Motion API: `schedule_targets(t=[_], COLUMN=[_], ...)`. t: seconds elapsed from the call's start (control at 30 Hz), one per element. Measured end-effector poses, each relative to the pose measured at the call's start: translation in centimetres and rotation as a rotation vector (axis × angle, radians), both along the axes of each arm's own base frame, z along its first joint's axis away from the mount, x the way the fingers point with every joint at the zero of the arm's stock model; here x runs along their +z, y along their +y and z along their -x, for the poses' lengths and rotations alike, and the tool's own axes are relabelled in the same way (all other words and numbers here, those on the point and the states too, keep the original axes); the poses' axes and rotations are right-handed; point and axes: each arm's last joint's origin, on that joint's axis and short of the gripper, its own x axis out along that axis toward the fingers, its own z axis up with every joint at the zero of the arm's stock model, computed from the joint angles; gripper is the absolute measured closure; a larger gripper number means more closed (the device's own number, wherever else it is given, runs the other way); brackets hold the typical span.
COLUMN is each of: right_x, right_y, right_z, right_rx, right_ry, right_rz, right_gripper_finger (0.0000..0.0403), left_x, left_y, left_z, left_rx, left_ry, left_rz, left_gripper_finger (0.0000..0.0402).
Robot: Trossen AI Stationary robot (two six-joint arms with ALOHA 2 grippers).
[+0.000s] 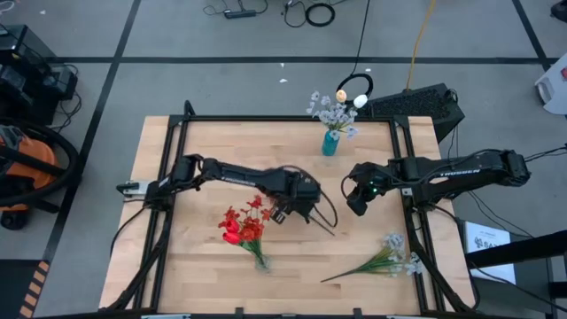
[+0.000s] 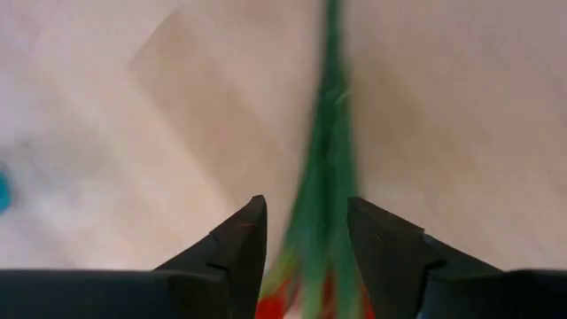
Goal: Sort flowers into vase by color
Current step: Put the orange flowers into the transparent bin
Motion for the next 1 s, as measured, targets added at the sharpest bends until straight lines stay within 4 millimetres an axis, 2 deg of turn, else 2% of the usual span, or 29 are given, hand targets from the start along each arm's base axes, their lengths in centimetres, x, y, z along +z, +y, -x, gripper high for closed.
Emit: schedule_targets(t=[0.1, 0.23, 0.4, 0.53, 0.67, 0.77, 1.0], right_x=[0.0, 0.0, 0.5, 1.1, 2.2, 3.0, 2.9], right_y=[0.0, 0.0, 0.1, 0.5, 1.1, 1.4, 1.8], right_z=[0.0, -0.1, -0.9, -2.7, -5.4, -8.2, -14.3], right_rx=[-0.017, -0.049, -0.108, -0.157, -0.162, -0.113, -0.005], right_ry=[-0.002, -0.004, -0.100, -0.235, -0.241, -0.206, 0.036], right_rz=[-0.011, -0.033, -0.051, -0.020, 0.042, 0.082, 0.163], right_gripper_finger=[0.0403, 0.0403, 0.0403, 0.0403, 0.0403, 0.0403, 0.0403], left_x=[2.0, 5.5, 9.6, 11.3, 12.9, 13.2, 13.9], left_y=[2.0, 5.3, 9.8, 12.3, 12.7, 12.4, 10.3], left_z=[0.5, 2.2, 6.0, 9.4, 13.5, 16.8, 23.8], left_rx=[0.060, 0.170, 0.359, 0.462, 0.499, 0.540, 0.672], left_ry=[-0.018, -0.055, -0.085, -0.128, -0.236, -0.349, -0.637], left_rz=[0.004, 0.023, 0.235, 0.406, 0.429, 0.426, 0.437], left_gripper_finger=[0.0236, 0.0235, 0.0235, 0.0235, 0.0235, 0.0235, 0.0235])
